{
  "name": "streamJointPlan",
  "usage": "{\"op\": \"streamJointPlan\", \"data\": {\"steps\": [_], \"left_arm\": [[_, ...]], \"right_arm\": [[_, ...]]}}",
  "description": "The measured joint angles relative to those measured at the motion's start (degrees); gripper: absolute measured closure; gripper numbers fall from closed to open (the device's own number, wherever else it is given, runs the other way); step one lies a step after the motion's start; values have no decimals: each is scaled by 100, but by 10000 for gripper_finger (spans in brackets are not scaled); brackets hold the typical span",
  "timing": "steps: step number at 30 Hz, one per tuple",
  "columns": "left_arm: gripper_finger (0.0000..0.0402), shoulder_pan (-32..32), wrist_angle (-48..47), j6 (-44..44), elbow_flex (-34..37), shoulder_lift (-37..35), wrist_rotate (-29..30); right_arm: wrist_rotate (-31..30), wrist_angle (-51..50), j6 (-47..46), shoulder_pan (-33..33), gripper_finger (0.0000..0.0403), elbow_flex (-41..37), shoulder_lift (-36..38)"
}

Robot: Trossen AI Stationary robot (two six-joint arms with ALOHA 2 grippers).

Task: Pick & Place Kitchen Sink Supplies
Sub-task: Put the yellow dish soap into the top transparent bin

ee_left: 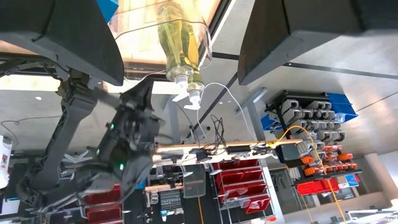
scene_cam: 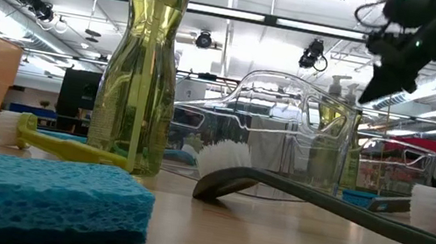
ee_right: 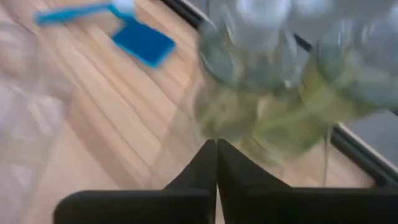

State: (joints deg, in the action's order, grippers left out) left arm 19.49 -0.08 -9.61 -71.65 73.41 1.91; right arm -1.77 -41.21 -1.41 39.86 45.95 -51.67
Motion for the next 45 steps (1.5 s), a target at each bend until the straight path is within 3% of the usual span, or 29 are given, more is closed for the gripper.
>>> {"op": "streamJointPlan", "data": {"steps": [11, 25, 34, 42, 45], "left_arm": [[81, 0, -2, 0, 1, 0, 0], [81, 0, -1, -2, 1, 0, 0], [81, 0, -2, -2, 1, 0, 0], [81, -3, -2, -4, -1, 0, 0], [81, -34, -18, -4, 1, 0, -2]], "right_arm": [[-225, 1924, -620, 0, 401, -1182, -271], [-255, 3312, -672, 0, 402, -1466, -1124], [-37, 3047, -668, 0, 403, -1475, -1051], [241, 2577, -539, -239, 403, -1475, -295], [618, 2572, -322, -435, 403, -1475, 52]]}}
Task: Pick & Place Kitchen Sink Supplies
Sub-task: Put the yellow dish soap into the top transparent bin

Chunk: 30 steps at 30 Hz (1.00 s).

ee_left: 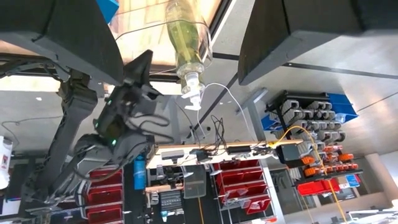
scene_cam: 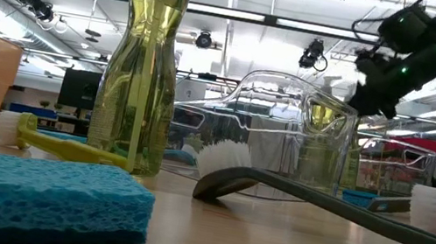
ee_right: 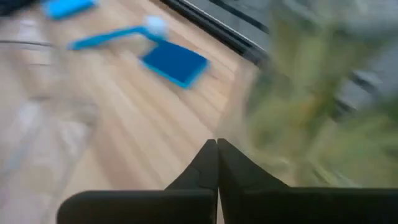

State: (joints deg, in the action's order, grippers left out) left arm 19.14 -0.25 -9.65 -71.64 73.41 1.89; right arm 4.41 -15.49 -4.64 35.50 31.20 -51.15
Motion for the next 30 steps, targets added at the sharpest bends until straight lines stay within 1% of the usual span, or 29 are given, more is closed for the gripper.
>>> {"op": "streamJointPlan", "data": {"steps": [2, 5, 9, 13, 17, 24, 27, 30], "left_arm": [[81, -14, -4, 0, 0, 0, 0], [81, -15, -4, 47, 0, 0, -110], [81, -18, -4, 317, 0, 0, -210], [81, -82, -4, 302, 0, 0, -212], [81, -143, -4, 302, 0, 0, -218], [81, -141, -4, 304, 0, 0, -216], [81, -141, -4, 304, 0, 0, -219], [81, -141, -4, 304, -2, 0, -223]], "right_arm": [[281, -13, 202, -151, 403, 0, 188], [547, -17, 160, -468, 403, 0, 405], [565, -17, 74, -957, 403, 0, 634], [564, -41, -27, -1415, 403, 42, 796], [506, -143, -250, -1771, 403, 269, 841], [520, -286, -241, -2239, 403, 714, 841], [724, -571, -243, -2420, 403, 983, 841], [1214, -904, -222, -2578, 403, 1279, 857]]}}
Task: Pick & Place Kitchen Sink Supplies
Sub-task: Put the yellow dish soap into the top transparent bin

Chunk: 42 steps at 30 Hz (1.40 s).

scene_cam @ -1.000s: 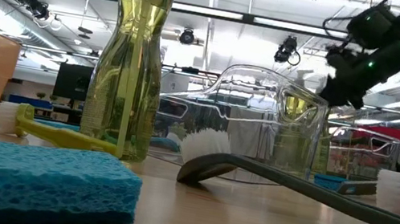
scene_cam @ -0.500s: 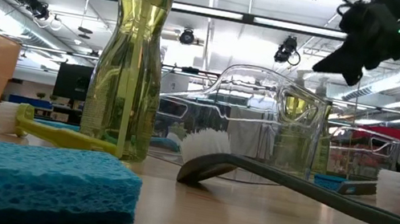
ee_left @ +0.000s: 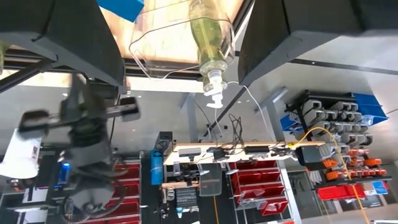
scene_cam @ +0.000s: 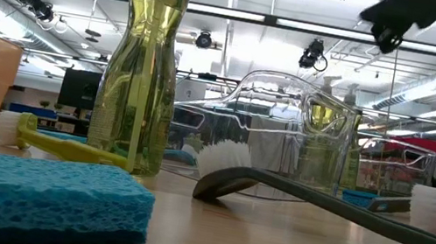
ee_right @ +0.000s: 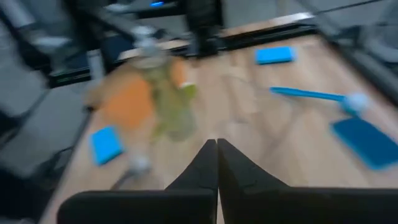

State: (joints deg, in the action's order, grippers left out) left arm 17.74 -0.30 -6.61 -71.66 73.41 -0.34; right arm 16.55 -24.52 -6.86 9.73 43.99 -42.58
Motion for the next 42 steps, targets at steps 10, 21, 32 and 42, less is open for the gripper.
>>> {"op": "streamJointPlan", "data": {"steps": [10, 21, 32, 42], "left_arm": [[81, 0, -41, 4, 2, 0, 2], [81, 2, -144, 4, 1, 0, 7], [81, 2, -348, 6, 2, 0, 7], [81, 2, -358, 6, 2, 0, 8]], "right_arm": [[699, -944, -164, -618, 391, 1111, 77], [900, -1136, -767, -1337, 390, 1724, 82], [940, -1675, -1132, -2314, 390, 1724, 78], [632, -1993, -1177, -3139, 389, 1724, 30]]}}
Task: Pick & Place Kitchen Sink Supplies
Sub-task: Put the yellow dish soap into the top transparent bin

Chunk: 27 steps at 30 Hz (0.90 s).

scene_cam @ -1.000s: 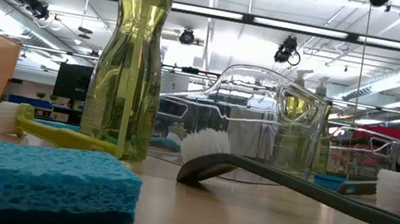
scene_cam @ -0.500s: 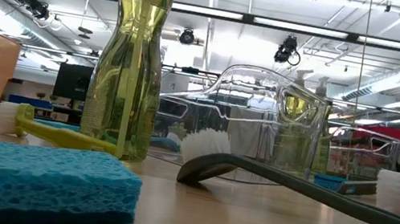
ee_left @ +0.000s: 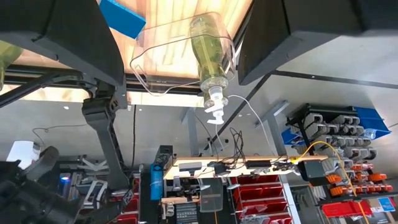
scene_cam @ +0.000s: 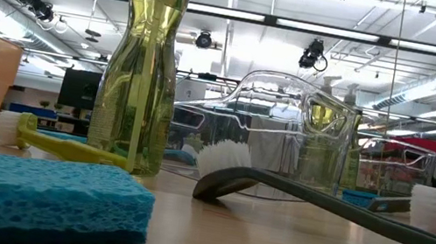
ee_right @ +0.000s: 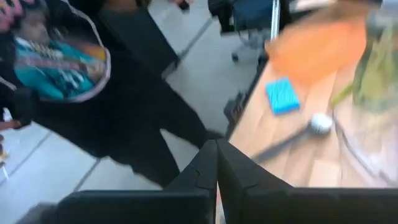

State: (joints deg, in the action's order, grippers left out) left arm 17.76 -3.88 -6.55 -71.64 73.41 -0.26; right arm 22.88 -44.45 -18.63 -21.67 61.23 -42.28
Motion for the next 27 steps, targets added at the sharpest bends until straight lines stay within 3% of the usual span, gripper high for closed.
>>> {"op": "streamJointPlan", "data": {"steps": [8, 12, 27], "left_arm": [[81, 0, -24, -1, 0, 0, 39], [81, 0, -54, 0, -1, 0, 45], [81, 0, -187, 139, 0, 0, 45]], "right_arm": [[-596, -858, 26, -454, 387, 0, -128], [-793, -931, 26, -527, 366, 0, -177], [-630, -1057, 67, -871, 180, 0, -580]]}}
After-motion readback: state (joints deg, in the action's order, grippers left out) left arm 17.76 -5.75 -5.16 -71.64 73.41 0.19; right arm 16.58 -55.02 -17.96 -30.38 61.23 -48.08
